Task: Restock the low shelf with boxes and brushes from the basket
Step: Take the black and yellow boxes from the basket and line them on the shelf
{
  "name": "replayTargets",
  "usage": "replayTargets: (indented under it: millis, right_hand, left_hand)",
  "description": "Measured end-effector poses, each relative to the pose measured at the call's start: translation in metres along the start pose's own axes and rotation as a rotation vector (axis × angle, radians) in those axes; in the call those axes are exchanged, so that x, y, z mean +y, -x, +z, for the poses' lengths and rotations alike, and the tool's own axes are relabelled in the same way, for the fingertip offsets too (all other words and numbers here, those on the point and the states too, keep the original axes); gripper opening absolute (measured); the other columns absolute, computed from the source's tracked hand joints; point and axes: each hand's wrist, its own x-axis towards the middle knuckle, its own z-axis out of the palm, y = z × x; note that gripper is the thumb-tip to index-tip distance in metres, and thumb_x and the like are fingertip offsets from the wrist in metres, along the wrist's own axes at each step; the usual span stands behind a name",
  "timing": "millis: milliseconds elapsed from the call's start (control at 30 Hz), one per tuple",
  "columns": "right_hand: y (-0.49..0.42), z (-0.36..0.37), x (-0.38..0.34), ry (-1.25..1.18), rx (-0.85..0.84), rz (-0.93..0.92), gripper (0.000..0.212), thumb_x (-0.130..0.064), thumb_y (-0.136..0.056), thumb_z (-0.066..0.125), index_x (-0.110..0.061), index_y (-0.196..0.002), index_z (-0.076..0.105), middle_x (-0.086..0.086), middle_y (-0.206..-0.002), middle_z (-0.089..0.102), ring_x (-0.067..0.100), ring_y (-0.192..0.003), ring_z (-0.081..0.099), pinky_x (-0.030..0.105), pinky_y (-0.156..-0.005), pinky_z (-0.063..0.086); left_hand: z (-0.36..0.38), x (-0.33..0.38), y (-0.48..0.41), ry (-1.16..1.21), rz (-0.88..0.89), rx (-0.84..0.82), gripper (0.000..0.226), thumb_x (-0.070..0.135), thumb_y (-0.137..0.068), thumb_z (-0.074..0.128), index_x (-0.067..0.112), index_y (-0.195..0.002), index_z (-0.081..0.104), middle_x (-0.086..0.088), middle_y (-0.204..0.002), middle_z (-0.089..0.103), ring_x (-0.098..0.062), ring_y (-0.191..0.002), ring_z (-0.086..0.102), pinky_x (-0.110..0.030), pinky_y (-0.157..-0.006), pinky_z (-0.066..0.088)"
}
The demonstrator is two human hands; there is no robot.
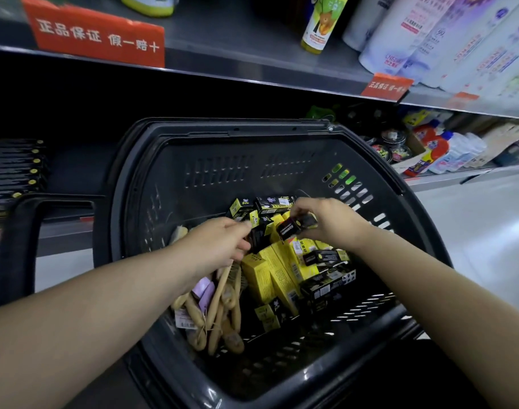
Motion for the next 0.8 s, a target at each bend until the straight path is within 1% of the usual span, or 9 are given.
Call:
replayTargets:
  millis: [167,267,333,400,467,567,600,667,800]
  right_hand:
    - [0.009,-0.014,-0.079,0.004,0.377,-0.556,0.038,0.008,-0.066,0.067,-0.013,-0.097,0.071,0.007,-0.104,0.063,0.028,-0.094,0.058,0.039,-0.076,0.052]
    - [0.008,-0.004,-0.099,0.028,0.386,-0.714,0.037,0.006,-0.077,0.062,-0.011,-0.109,0.069,0.011,-0.111,0.062,0.028,-0.098,0.06,0.038,-0.077,0.054]
    - [0.001,-0.001,-0.089,-0.07,0.335,-0.562,0.042,0.003,-0.081,0.061,-0.014,-0.119,0.061,0.004,-0.118,0.06,0.019,-0.104,0.06,0.031,-0.086,0.052]
    - [-0.008,-0.001,-0.059,-0.105,0.243,-0.214,0.043,-0.006,-0.085,0.062,-0.02,-0.124,0.052,-0.001,-0.123,0.053,0.013,-0.105,0.059,0.03,-0.088,0.052]
    - [-0.013,0.008,-0.015,0.069,-0.031,0.108,0.044,-0.016,-0.086,0.063,-0.02,-0.128,0.047,0.002,-0.129,0.049,0.019,-0.112,0.056,0.032,-0.092,0.048]
    - [-0.001,0.031,0.038,0.183,-0.458,0.364,0.061,-0.021,-0.084,0.067,-0.015,-0.138,0.038,0.01,-0.14,0.041,0.025,-0.118,0.052,0.034,-0.096,0.046]
    - [0.003,0.037,0.048,0.197,-0.536,0.403,0.065,-0.02,-0.084,0.068,-0.014,-0.139,0.035,0.012,-0.141,0.04,0.026,-0.119,0.051,0.034,-0.095,0.046]
    - [0.006,0.047,0.06,0.282,-0.617,0.387,0.064,-0.016,-0.085,0.065,-0.013,-0.14,0.033,0.013,-0.138,0.043,0.027,-0.12,0.05,0.033,-0.094,0.046]
    - [-0.001,0.062,0.054,0.549,-0.551,0.202,0.045,-0.004,-0.091,0.047,-0.018,-0.134,0.042,0.005,-0.12,0.057,0.025,-0.106,0.057,0.032,-0.075,0.045]
  left_hand:
    - [-0.006,0.01,0.002,0.51,-0.161,-0.064,0.053,0.055,-0.091,0.043,0.009,-0.109,0.061,-0.018,-0.109,0.068,-0.032,-0.1,0.066,-0.044,-0.093,0.051]
    - [-0.011,0.011,0.003,0.587,-0.122,0.017,0.041,0.044,-0.089,0.056,0.009,-0.108,0.068,-0.017,-0.103,0.071,-0.029,-0.088,0.069,-0.039,-0.082,0.055]
    - [-0.013,0.01,0.002,0.599,-0.118,0.103,0.032,0.033,-0.089,0.06,0.005,-0.101,0.068,-0.013,-0.083,0.073,-0.025,-0.07,0.07,-0.035,-0.066,0.058]
    - [-0.014,0.009,0.001,0.598,-0.132,0.14,0.026,0.031,-0.09,0.059,0.006,-0.096,0.064,-0.007,-0.07,0.071,-0.019,-0.054,0.066,-0.029,-0.052,0.056]
    - [-0.013,0.008,-0.001,0.552,-0.129,0.155,0.028,0.031,-0.09,0.059,0.007,-0.102,0.062,-0.01,-0.089,0.071,-0.018,-0.063,0.065,-0.032,-0.062,0.056]
    - [-0.013,0.006,-0.003,0.486,-0.135,0.166,0.038,0.03,-0.088,0.062,0.006,-0.117,0.059,-0.017,-0.124,0.06,-0.028,-0.106,0.061,-0.045,-0.099,0.045]
    - [-0.013,0.006,-0.004,0.475,-0.138,0.162,0.039,0.029,-0.088,0.062,0.005,-0.119,0.058,-0.018,-0.124,0.06,-0.03,-0.11,0.059,-0.047,-0.101,0.043]
    - [-0.012,0.006,-0.004,0.469,-0.15,0.127,0.034,0.027,-0.089,0.06,0.003,-0.113,0.059,-0.017,-0.1,0.067,-0.028,-0.087,0.065,-0.045,-0.092,0.05]
    - [-0.01,0.005,-0.005,0.454,-0.17,0.071,0.025,0.026,-0.092,0.056,0.003,-0.099,0.06,-0.012,-0.084,0.065,-0.021,-0.067,0.061,-0.039,-0.078,0.053]
